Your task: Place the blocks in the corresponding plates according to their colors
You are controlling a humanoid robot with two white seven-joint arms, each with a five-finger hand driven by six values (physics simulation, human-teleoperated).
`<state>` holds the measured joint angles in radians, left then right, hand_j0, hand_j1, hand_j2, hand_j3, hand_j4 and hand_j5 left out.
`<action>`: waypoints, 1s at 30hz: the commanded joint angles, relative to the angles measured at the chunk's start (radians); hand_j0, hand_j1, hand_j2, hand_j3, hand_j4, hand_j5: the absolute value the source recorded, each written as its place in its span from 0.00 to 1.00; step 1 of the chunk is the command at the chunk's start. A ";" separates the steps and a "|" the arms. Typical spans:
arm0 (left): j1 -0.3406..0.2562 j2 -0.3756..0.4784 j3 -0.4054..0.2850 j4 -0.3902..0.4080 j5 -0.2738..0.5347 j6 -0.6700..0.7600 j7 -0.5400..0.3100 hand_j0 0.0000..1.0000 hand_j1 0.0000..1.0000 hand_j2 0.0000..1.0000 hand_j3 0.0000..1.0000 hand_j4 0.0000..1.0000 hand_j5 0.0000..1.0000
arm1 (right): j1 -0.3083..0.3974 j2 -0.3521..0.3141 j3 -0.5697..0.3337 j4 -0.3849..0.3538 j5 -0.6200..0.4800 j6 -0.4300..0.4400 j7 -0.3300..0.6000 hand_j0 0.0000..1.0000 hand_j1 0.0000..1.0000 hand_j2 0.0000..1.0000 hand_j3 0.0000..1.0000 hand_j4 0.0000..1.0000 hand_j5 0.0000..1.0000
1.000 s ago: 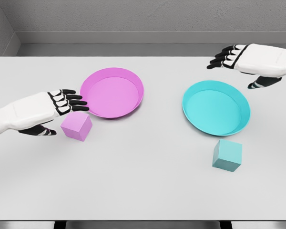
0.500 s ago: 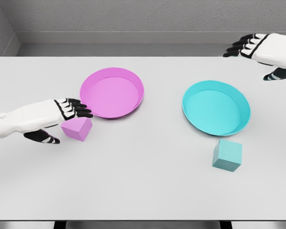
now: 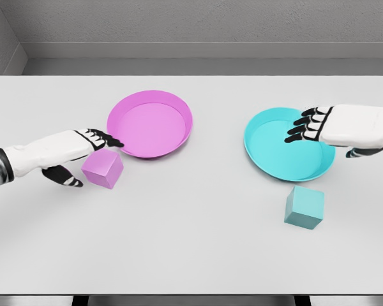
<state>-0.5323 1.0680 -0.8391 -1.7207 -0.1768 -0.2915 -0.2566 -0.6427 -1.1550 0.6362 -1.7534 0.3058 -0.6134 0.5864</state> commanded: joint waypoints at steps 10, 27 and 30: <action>0.000 -0.026 -0.002 0.004 0.000 0.066 -0.029 1.00 1.00 1.00 1.00 1.00 1.00 | -0.018 -0.014 0.143 -0.009 -0.005 0.003 -0.002 1.00 1.00 1.00 1.00 1.00 1.00; -0.028 -0.082 -0.041 0.044 -0.030 0.112 -0.035 1.00 1.00 1.00 1.00 1.00 1.00 | -0.017 -0.005 0.264 -0.009 -0.005 0.003 0.007 1.00 1.00 1.00 1.00 1.00 1.00; -0.026 -0.080 -0.043 0.044 -0.030 0.112 -0.035 0.99 0.99 0.99 0.99 0.99 0.99 | -0.015 -0.003 0.278 -0.009 -0.005 0.003 0.009 1.00 1.00 1.00 1.00 1.00 1.00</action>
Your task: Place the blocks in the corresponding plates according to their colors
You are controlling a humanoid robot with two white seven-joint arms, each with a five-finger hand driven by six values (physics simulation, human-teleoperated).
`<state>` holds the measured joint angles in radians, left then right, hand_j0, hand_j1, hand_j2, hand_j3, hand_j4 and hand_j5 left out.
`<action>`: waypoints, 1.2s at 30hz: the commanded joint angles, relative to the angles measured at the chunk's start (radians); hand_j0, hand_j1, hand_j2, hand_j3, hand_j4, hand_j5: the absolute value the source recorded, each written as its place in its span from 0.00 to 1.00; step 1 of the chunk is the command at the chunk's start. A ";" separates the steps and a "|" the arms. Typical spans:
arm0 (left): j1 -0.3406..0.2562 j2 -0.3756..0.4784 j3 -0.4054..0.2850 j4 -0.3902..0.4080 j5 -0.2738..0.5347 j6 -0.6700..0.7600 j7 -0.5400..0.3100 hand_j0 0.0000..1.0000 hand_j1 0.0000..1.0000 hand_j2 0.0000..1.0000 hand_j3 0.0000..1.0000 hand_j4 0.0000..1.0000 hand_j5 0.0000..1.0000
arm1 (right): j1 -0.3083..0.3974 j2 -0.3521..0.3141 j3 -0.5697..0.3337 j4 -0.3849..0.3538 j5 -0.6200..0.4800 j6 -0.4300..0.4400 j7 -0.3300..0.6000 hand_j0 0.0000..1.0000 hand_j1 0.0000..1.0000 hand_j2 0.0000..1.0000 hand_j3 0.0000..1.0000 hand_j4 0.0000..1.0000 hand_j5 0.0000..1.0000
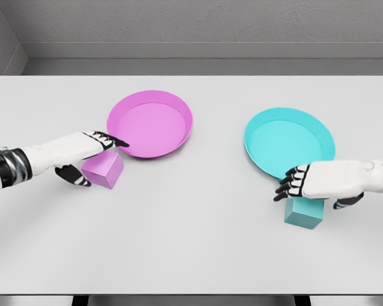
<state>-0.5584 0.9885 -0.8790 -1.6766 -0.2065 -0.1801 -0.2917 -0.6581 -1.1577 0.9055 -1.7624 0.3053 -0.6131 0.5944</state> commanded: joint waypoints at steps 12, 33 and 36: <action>-0.002 -0.002 -0.005 -0.002 -0.016 0.001 0.000 0.86 0.86 0.86 0.86 0.86 0.86 | 0.002 0.007 0.018 0.000 -0.005 0.002 0.012 0.99 0.99 0.99 0.99 0.99 0.99; -0.003 -0.002 -0.005 -0.009 -0.014 -0.027 -0.012 0.48 0.48 0.48 0.48 0.48 0.48 | 0.003 0.024 0.001 0.003 -0.008 0.002 0.016 0.62 0.62 0.62 0.62 0.62 0.62; -0.012 0.002 -0.003 -0.009 -0.013 -0.044 -0.012 0.47 0.47 0.47 0.47 0.47 0.47 | 0.003 0.024 -0.036 0.023 -0.017 0.002 0.016 0.62 0.62 0.62 0.62 0.62 0.62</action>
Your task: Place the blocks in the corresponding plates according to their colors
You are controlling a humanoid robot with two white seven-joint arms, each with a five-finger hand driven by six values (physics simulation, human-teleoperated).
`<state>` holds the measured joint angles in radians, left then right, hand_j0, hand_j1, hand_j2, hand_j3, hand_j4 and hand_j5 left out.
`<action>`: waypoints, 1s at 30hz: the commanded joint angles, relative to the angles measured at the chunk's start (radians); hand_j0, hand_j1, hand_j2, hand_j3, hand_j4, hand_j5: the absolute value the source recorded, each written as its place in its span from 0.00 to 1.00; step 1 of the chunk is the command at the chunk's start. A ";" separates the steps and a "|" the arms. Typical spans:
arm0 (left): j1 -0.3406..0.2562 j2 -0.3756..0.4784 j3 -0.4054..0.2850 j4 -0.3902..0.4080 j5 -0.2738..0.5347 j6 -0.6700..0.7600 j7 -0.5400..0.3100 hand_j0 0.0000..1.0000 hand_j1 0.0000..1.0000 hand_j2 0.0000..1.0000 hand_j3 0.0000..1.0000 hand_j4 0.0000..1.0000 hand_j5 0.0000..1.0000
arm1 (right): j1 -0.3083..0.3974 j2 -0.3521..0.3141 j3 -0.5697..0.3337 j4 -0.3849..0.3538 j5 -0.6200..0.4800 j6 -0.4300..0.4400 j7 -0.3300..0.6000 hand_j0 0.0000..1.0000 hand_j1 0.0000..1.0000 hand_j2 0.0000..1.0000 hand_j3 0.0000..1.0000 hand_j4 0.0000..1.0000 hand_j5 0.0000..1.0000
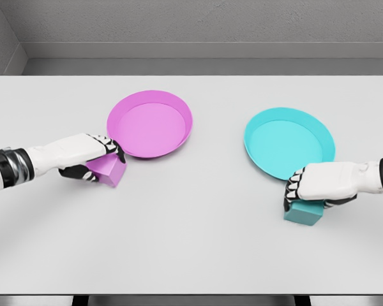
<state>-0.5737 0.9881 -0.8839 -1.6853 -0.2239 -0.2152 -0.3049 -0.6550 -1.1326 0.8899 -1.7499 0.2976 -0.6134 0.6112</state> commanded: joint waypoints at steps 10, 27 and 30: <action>-0.041 0.015 0.002 -0.001 0.020 -0.085 0.001 0.45 0.45 0.45 0.45 0.45 0.45 | 0.003 -0.004 -0.141 0.030 -0.170 0.002 0.000 0.62 0.62 0.62 0.62 0.62 0.62; -0.184 -0.114 0.002 0.147 0.024 -0.026 -0.003 0.43 0.43 0.43 0.43 0.43 0.43 | -0.006 0.175 -0.327 0.256 -0.268 0.002 0.000 0.68 0.68 0.68 0.68 0.68 0.68; -0.221 -0.155 0.002 0.165 0.020 0.003 -0.020 0.43 0.43 0.43 0.43 0.43 0.43 | -0.006 0.183 -0.328 0.259 -0.267 0.002 0.000 0.93 0.93 0.93 0.93 0.93 0.93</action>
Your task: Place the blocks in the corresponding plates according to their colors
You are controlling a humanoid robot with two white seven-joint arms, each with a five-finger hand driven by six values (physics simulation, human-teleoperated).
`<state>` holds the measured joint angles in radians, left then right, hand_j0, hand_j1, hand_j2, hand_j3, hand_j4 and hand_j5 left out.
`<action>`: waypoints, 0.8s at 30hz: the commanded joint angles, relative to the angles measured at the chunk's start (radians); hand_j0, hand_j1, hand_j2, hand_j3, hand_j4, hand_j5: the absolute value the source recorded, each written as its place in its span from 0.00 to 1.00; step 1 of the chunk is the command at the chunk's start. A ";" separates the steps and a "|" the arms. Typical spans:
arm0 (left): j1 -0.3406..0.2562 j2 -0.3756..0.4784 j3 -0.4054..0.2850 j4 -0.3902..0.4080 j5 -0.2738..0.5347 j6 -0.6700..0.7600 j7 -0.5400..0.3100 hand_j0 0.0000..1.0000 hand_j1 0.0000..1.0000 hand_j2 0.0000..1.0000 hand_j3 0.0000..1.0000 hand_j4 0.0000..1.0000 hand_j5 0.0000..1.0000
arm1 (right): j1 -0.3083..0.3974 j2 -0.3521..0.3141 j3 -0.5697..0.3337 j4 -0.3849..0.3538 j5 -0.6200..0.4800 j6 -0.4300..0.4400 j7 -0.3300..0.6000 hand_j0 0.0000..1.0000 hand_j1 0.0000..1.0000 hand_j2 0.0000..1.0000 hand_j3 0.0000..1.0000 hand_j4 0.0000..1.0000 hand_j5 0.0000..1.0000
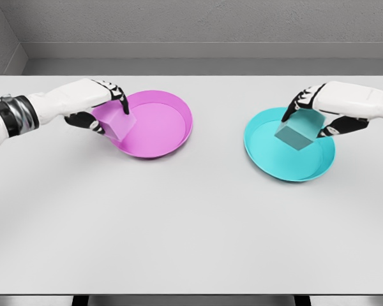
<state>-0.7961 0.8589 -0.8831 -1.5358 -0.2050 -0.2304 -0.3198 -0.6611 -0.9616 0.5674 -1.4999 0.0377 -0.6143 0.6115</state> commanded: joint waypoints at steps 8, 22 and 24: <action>-0.069 -0.216 0.000 0.195 -0.073 0.022 -0.021 0.44 0.44 0.44 0.44 0.44 0.44 | 0.003 -0.003 -0.027 0.010 -0.005 0.003 -0.001 1.00 1.00 1.00 1.00 1.00 1.00; -0.075 -0.285 -0.010 0.307 -0.096 0.019 -0.019 0.98 0.98 0.98 0.98 0.98 0.98 | 0.003 0.011 -0.150 0.113 0.024 0.003 -0.001 1.00 1.00 1.00 1.00 1.00 1.00; -0.075 -0.285 -0.010 0.307 -0.094 0.019 -0.019 1.00 1.00 1.00 1.00 1.00 1.00 | 0.003 0.009 -0.139 0.096 0.031 0.003 -0.001 1.00 1.00 1.00 1.00 1.00 1.00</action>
<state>-0.8713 0.5744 -0.8940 -1.2311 -0.3026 -0.2120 -0.3402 -0.6581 -0.9532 0.4177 -1.3673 0.0684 -0.6138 0.6113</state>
